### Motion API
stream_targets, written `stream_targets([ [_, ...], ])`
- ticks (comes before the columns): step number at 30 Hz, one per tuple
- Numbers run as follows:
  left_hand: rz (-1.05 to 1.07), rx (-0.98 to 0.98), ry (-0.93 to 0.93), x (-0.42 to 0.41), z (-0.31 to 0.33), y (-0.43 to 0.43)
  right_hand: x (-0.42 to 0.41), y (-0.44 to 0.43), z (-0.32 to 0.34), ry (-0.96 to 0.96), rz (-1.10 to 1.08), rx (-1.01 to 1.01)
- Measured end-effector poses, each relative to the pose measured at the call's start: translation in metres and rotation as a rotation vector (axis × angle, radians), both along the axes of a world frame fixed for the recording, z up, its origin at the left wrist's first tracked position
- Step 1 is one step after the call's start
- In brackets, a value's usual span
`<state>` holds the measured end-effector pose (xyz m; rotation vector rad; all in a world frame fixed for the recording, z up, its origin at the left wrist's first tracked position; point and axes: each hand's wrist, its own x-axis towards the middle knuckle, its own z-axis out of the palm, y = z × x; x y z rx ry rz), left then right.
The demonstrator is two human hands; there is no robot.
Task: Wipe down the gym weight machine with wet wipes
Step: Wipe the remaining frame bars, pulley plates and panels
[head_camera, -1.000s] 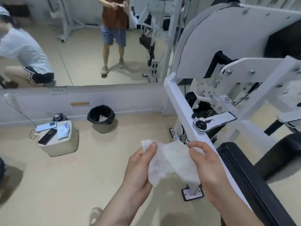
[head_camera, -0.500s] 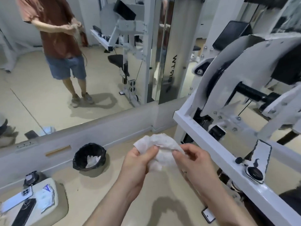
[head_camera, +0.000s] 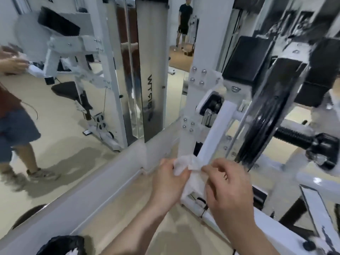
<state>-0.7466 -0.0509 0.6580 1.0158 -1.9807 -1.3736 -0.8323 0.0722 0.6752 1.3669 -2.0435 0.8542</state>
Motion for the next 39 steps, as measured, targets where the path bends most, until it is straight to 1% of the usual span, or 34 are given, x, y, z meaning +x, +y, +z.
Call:
stream_targets([
  [1,-0.040,-0.029,-0.023,-0.014,-0.001,-0.012,-0.001,-0.008,-0.007,0.065,-0.068,-0.006],
  [3,-0.112,-0.007,-0.012,-0.041,0.003,-0.030,0.003,-0.022,-0.024,0.076,-0.094,0.043],
  [5,-0.214,0.005,-0.028,-0.066,0.003,-0.047,0.010,-0.037,-0.043,-0.040,-0.091,0.125],
  [7,-0.322,-0.032,-0.075,-0.088,0.001,-0.063,0.016,-0.054,-0.058,-0.167,-0.186,0.202],
  [8,-0.361,-0.017,-0.081,-0.097,0.000,-0.072,0.017,-0.065,-0.062,-0.208,-0.239,0.239],
  [11,-0.503,0.186,-0.021,-0.121,-0.007,-0.101,0.008,-0.105,-0.067,-0.277,-0.366,0.277],
  [14,-0.696,0.408,-0.019,-0.129,-0.012,-0.127,-0.016,-0.137,-0.063,-0.237,-0.564,0.232],
  [16,-0.715,0.544,0.016,-0.129,-0.013,-0.142,-0.035,-0.153,-0.055,-0.191,-0.681,0.198],
  [19,-0.681,0.701,0.037,-0.129,-0.003,-0.165,-0.065,-0.173,-0.036,-0.131,-0.790,0.163],
  [21,-0.718,0.691,0.049,-0.131,0.001,-0.177,-0.069,-0.178,-0.038,-0.114,-0.872,0.129],
  [23,-0.774,0.637,0.028,-0.130,0.004,-0.181,-0.050,-0.177,-0.062,-0.166,-0.932,0.116],
  [26,-0.908,0.529,-0.060,-0.122,-0.004,-0.175,0.009,-0.171,-0.118,-0.263,-0.930,0.193],
  [28,-0.968,0.474,-0.115,-0.114,-0.014,-0.171,0.028,-0.173,-0.134,-0.297,-0.917,0.242],
  [29,-0.979,0.465,-0.131,-0.113,-0.018,-0.169,0.021,-0.174,-0.131,-0.289,-0.921,0.215],
  [32,-0.984,0.486,-0.126,-0.117,-0.027,-0.162,-0.028,-0.171,-0.093,-0.257,-0.980,0.055],
  [34,-1.011,0.464,-0.091,-0.119,-0.030,-0.158,-0.041,-0.162,-0.089,-0.249,-0.965,0.018],
  [37,-1.038,0.332,-0.100,-0.113,-0.045,-0.157,0.001,-0.153,-0.120,-0.314,-0.908,0.082],
  [39,-1.076,0.258,-0.123,-0.101,-0.057,-0.155,0.032,-0.147,-0.138,-0.329,-0.933,0.182],
])
